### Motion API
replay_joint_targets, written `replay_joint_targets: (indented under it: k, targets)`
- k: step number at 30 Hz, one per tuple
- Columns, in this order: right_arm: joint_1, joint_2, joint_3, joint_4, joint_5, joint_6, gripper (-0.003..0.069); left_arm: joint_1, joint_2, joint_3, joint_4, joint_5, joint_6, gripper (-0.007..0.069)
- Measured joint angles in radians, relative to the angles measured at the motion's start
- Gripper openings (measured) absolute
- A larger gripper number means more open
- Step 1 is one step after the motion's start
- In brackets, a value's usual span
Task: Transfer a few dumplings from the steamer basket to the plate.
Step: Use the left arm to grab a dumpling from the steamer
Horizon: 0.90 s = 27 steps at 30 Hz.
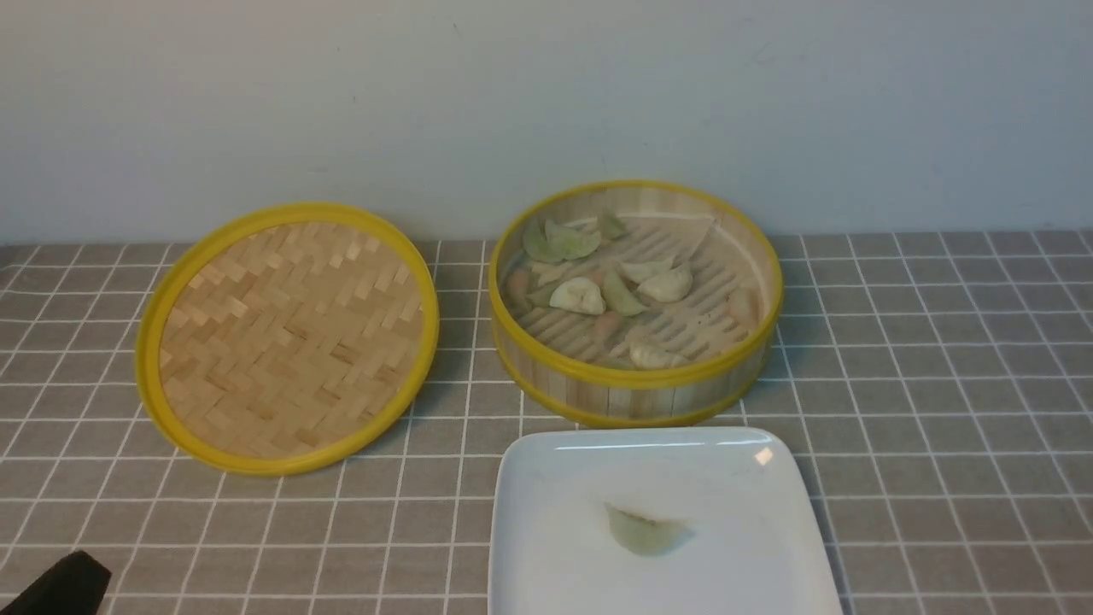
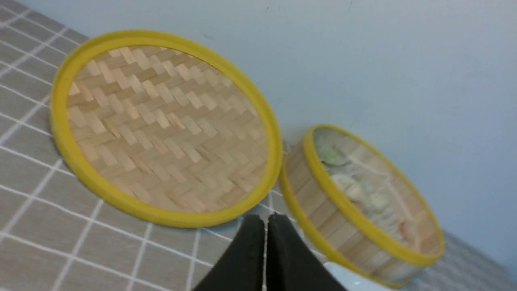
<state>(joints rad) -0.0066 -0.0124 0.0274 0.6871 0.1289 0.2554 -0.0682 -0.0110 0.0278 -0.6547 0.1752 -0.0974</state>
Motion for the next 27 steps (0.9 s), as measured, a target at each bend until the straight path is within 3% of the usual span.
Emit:
replay_joint_targets:
  k: [6, 9, 13, 18, 23, 27]
  targets:
    - [0.000, 0.000, 0.000, 0.029, -0.029, -0.022, -0.0015, 0.000, 0.000, 0.000, -0.124, -0.117, 0.000, -0.0005]
    - [0.005, 0.000, -0.014, 0.040, -0.093, -0.027, -0.0015, 0.000, 0.000, -0.001, -0.165, -0.322, 0.000, -0.0005]
    - [0.022, 0.033, -0.234, -0.008, -0.039, -0.106, -0.0015, -0.004, 0.020, -0.119, -0.165, -0.411, 0.075, -0.0005]
    - [0.028, 0.310, -0.619, -0.153, 0.302, -0.262, -0.0015, -0.006, 0.265, -0.382, -0.081, -0.147, 0.213, -0.0005]
    - [0.028, 0.663, -0.950, -0.281, 0.716, -0.331, -0.0015, -0.008, 0.688, -0.715, -0.018, 0.353, 0.359, -0.0005]
    - [0.028, 0.890, -1.109, -0.376, 0.898, -0.341, -0.0011, -0.011, 1.066, -0.969, -0.004, 0.710, 0.444, -0.0005]
